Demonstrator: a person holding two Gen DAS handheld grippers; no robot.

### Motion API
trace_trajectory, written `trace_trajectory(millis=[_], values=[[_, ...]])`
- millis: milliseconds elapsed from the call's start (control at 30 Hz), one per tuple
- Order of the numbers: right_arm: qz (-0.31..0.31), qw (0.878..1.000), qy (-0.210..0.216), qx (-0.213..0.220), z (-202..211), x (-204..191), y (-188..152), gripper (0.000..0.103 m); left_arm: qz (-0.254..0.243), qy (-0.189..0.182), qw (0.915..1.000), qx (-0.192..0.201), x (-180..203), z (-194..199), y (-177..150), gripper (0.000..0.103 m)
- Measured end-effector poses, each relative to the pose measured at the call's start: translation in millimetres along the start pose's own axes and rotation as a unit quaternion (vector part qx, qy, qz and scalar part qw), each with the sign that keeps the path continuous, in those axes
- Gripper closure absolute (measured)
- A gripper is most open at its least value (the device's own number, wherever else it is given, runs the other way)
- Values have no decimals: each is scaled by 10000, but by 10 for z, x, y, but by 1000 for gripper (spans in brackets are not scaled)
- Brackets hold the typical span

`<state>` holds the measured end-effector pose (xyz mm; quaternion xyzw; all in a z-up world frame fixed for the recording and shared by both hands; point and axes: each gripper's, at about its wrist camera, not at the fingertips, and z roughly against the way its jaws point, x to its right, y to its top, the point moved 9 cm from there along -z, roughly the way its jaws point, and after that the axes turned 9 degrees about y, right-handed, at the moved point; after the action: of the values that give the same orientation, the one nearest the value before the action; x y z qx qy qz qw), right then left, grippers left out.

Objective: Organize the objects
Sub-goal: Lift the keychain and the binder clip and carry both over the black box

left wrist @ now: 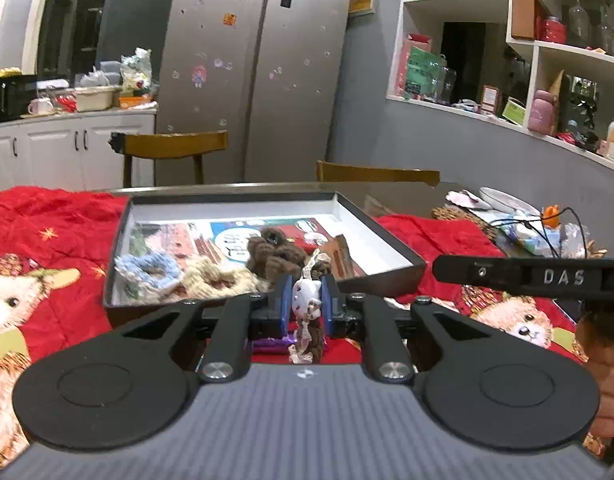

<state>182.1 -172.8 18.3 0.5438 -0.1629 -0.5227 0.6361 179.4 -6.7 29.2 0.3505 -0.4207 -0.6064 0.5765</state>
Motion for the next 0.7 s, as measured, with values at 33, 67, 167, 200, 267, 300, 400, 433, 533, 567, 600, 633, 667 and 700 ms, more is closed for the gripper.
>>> trace_trajectory(millis=[33,67,167,200,267,300,400,433,533,567,600,633,667,700], values=[[8,10000,25,-4,-13,-30,32,74,-2,29,10000,16,-16,7,18,84],[14,10000,67,-11,-29,-62,60,74,1,73,10000,34,-34,14,41,84],[-21,9998,196,-38,-92,-151,153,74,60,184,9997,121,-104,31,130,84],[-37,9997,240,-41,-106,-175,177,74,85,224,9996,170,-129,46,160,84],[-71,9995,302,-42,-148,-213,234,74,152,325,9990,270,-194,79,234,84],[-81,9994,332,-47,-173,-233,261,74,173,350,9988,307,-220,88,267,84],[-139,9989,430,-102,-253,-275,340,74,290,416,9979,412,-316,123,378,84],[-156,9988,440,-127,-279,-287,366,74,326,443,9975,447,-352,134,421,84],[-203,9984,509,-171,-375,-344,470,74,405,489,9965,551,-430,168,561,84],[-213,9983,516,-166,-412,-364,504,74,405,506,9961,604,-456,179,621,84],[-212,9982,541,-161,-456,-388,553,74,394,541,9956,660,-484,187,689,84],[-208,9981,565,-156,-496,-413,592,74,397,584,9950,707,-517,191,757,84],[-221,9980,576,-143,-540,-433,635,74,428,639,9942,746,-557,183,841,84],[-237,9978,607,-132,-598,-456,691,74,472,667,9936,786,-599,175,922,84]])
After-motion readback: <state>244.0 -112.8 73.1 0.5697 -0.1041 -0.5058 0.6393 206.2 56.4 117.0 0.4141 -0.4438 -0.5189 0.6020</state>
